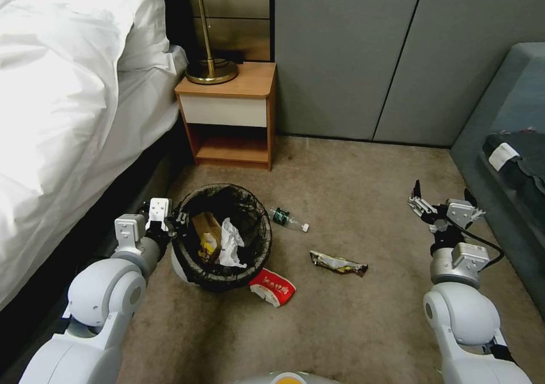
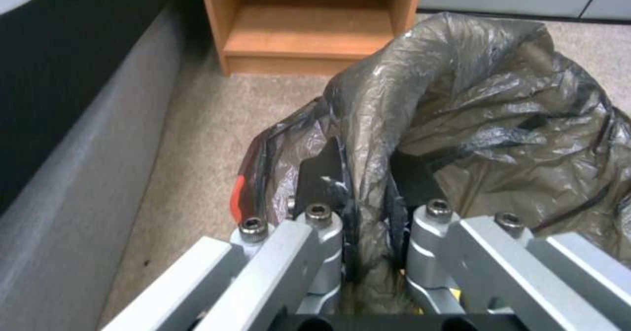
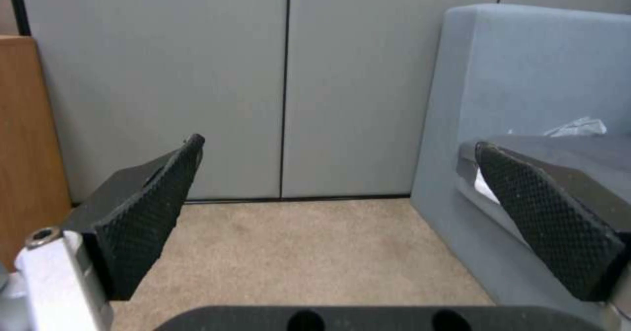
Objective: Pick up the trash bin, then pick up the garbage from the floor and place it into the trash bin.
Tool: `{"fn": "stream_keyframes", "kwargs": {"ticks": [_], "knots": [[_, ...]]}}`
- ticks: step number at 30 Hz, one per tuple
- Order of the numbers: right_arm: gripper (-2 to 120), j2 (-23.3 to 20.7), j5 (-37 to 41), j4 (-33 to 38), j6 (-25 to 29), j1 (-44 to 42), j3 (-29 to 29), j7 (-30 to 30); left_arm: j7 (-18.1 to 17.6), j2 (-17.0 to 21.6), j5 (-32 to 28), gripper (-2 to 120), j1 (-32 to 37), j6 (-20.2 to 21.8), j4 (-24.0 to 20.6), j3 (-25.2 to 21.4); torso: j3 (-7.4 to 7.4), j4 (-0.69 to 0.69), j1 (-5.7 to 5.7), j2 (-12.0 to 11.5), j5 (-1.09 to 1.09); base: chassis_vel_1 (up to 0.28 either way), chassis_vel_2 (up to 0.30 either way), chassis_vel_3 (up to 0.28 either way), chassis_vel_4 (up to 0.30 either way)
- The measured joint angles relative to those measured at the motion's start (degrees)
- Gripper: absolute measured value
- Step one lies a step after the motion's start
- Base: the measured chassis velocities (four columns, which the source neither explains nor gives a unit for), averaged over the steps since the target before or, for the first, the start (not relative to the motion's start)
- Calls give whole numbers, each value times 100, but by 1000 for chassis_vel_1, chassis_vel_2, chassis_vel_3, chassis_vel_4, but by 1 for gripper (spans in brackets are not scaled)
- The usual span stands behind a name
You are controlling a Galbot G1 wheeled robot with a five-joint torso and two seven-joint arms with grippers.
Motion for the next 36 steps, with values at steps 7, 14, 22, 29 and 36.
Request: {"fn": "stream_keyframes", "kwargs": {"ticks": [7, 14, 22, 29, 36], "knots": [[100, 4, -5, -3, -2, -14, -7, -22, 1, 7, -1, 6, -22, 0, 2, -3, 0, 0, 0, 0, 0, -97, 86, 101, -78], [100, 13, -162, -21, 3, -12, 16, -3, 2, -12, -3, 6, -20, -2, 12, -3, 0, 0, 0, 0, 0, -69, 75, 74, -65], [100, -548, 117, 191, -1103, 97, -274, 298, 2, -26, 3, 6, -14, -5, 23, -8, 0, -1, 0, 0, 0, -4, 5, 7, -4], [100, -2280, 2042, -183, -3669, 1641, -1302, 100, 0, 11, -20, 6, -2, 1, -40, -17, 0, 3, 0, 0, -1, 0, 0, 0, 0], [100, -2817, 2547, -1176, -4023, 2800, -2411, -817, -6, 24, -23, 6, 14, 4, -102, -36, 0, 0, 1, 0, 0, 0, 0, 0, 0]]}}
